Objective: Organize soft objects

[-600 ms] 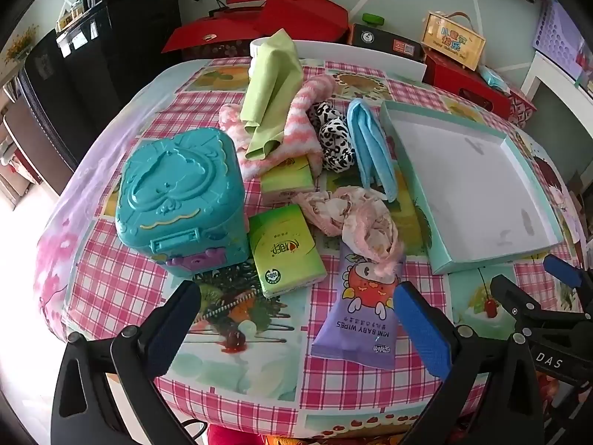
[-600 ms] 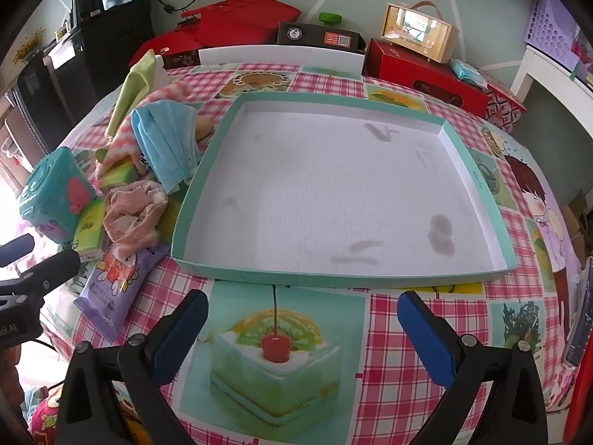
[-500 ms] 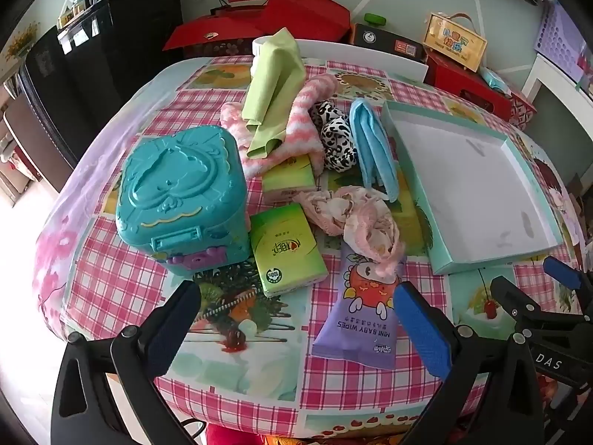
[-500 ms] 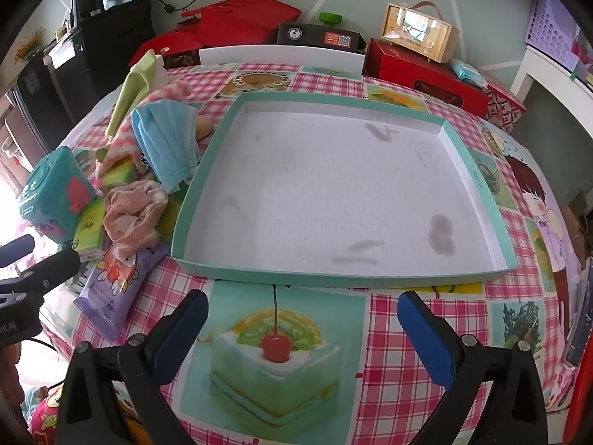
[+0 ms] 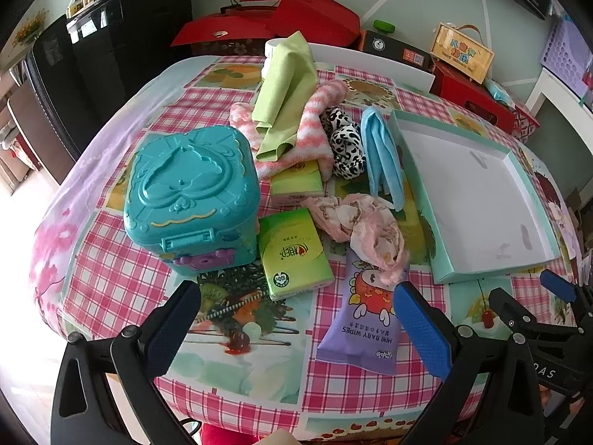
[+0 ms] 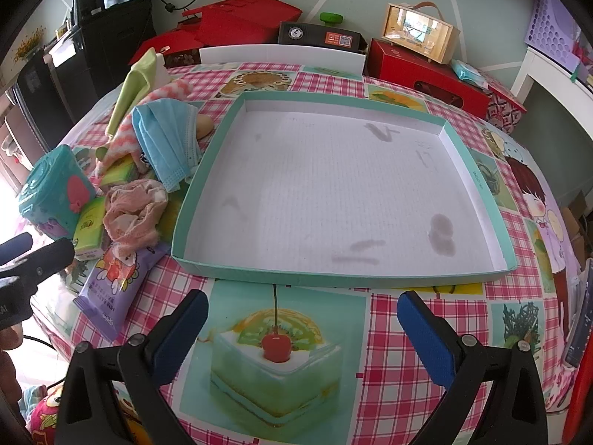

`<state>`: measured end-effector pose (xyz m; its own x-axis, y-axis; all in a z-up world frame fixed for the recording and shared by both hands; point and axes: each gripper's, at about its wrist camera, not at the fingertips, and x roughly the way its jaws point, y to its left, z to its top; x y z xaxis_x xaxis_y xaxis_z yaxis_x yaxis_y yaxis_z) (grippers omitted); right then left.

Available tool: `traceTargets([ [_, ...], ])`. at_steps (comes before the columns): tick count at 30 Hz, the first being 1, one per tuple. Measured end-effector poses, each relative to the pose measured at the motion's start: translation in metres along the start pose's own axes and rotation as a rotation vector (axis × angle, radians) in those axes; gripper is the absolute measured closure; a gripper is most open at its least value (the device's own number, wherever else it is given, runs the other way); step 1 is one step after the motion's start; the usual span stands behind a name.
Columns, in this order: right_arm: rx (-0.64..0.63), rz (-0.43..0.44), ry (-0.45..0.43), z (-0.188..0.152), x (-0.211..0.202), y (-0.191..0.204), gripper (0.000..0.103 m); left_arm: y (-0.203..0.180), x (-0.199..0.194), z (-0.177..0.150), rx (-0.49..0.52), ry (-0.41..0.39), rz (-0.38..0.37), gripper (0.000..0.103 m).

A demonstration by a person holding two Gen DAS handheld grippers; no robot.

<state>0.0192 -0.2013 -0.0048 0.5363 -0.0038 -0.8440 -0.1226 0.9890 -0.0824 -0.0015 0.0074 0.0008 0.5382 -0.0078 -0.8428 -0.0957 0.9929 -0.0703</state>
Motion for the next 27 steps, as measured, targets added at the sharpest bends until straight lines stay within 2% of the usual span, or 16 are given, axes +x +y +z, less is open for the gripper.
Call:
traceTargets([
  [3, 0.000, 0.000, 0.000, 0.000, 0.000, 0.000, 0.000, -0.001, 0.000, -0.001, -0.007, -0.011, -0.011, 0.000],
  [6, 0.000, -0.001, 0.001, 0.000, 0.000, 0.000, 0.000, -0.003, -0.002, -0.002, -0.003, -0.052, -0.031, 0.000],
  [8, -0.001, -0.001, 0.001, 0.000, -0.001, 0.000, 0.000, -0.004, -0.006, -0.003, 0.005, -0.109, -0.030, 0.000],
  [12, -0.005, -0.003, 0.002, 0.000, 0.002, 0.002, 0.000, -0.005, -0.011, -0.002, 0.002, -0.134, -0.034, 0.000],
  [20, -0.005, -0.004, 0.002, 0.001, 0.001, 0.001, 0.000, 0.001, -0.008, 0.000, -0.021, -0.075, -0.072, 0.000],
  [27, -0.011, -0.004, -0.002, 0.004, -0.002, 0.003, 0.000, 0.003, -0.015, 0.005, 0.008, -0.094, -0.067, 0.000],
])
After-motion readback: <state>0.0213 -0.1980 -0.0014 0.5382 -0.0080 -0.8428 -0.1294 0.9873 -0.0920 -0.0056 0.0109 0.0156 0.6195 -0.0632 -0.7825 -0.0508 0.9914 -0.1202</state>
